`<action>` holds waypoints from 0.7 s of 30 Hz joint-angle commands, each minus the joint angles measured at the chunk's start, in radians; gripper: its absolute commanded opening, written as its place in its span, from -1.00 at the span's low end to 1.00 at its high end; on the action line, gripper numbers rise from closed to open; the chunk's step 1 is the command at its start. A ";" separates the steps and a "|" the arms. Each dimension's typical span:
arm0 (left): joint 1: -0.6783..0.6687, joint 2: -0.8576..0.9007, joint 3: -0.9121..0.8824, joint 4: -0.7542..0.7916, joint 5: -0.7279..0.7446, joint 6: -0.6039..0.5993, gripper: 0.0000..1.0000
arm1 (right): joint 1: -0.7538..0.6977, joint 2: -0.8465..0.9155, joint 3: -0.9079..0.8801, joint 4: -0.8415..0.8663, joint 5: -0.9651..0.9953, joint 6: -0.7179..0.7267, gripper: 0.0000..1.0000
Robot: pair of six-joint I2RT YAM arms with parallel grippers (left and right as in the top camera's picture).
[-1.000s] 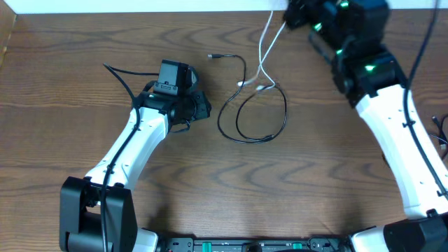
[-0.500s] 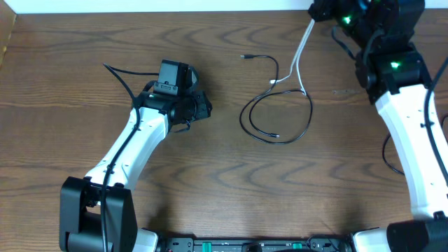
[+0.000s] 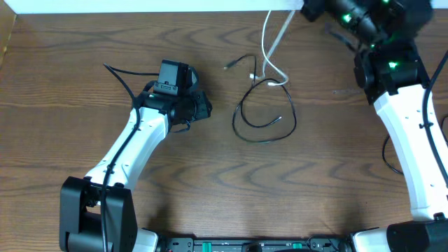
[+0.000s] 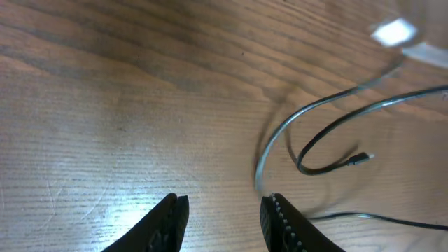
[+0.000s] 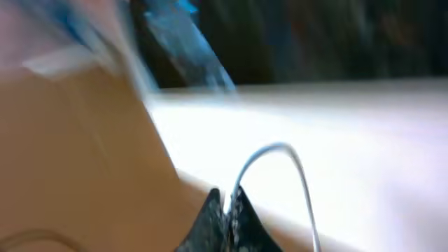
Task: Untangle cables
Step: 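Carry the white cable rightward with the right gripper and drop it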
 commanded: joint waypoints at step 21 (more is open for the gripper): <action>-0.002 0.002 0.009 -0.018 0.001 0.009 -0.23 | -0.131 -0.038 -0.001 0.077 0.232 -0.059 -0.98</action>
